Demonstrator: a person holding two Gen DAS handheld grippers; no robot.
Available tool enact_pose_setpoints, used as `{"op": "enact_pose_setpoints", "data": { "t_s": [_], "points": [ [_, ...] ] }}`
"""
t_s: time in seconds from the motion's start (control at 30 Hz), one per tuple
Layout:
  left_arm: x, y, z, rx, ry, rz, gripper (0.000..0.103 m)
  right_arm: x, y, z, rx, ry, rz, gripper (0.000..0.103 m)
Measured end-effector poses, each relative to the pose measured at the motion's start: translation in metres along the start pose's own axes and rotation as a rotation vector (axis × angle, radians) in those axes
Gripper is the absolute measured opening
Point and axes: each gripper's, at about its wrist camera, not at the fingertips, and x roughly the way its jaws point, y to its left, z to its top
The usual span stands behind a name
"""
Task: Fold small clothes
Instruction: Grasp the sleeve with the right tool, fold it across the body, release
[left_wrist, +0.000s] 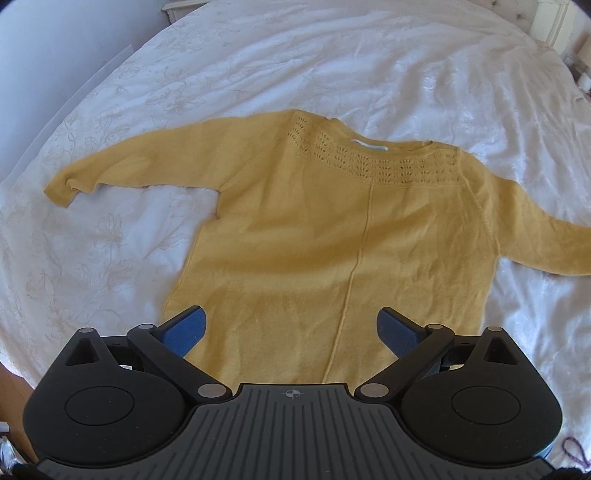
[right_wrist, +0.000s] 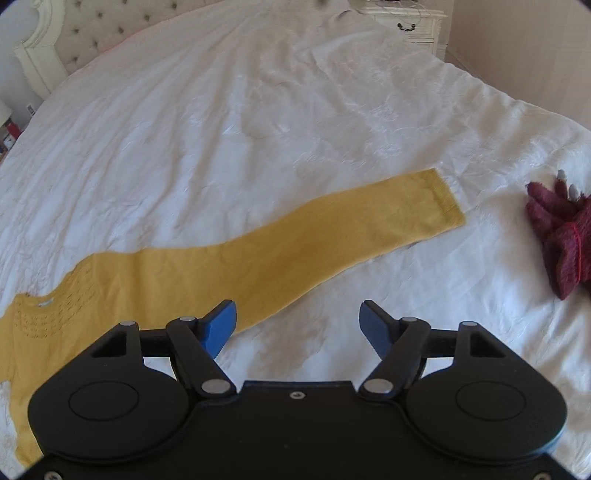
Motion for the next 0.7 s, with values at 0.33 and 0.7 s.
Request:
{"op": "enact_pose_setpoints", "data": {
  "t_s": [0.33,0.7],
  "points": [
    [-0.004,-0.039,0.004,0.010,-0.001,-0.001,0.100,0.072,-0.089,0.075,0.061,0.023,-0.088,0.075],
    [0.004,-0.029,0.001,0.014,0.018,-0.003,0.100,0.087,-0.118,0.065,0.212,0.034,0.051,0.016]
  ]
}}
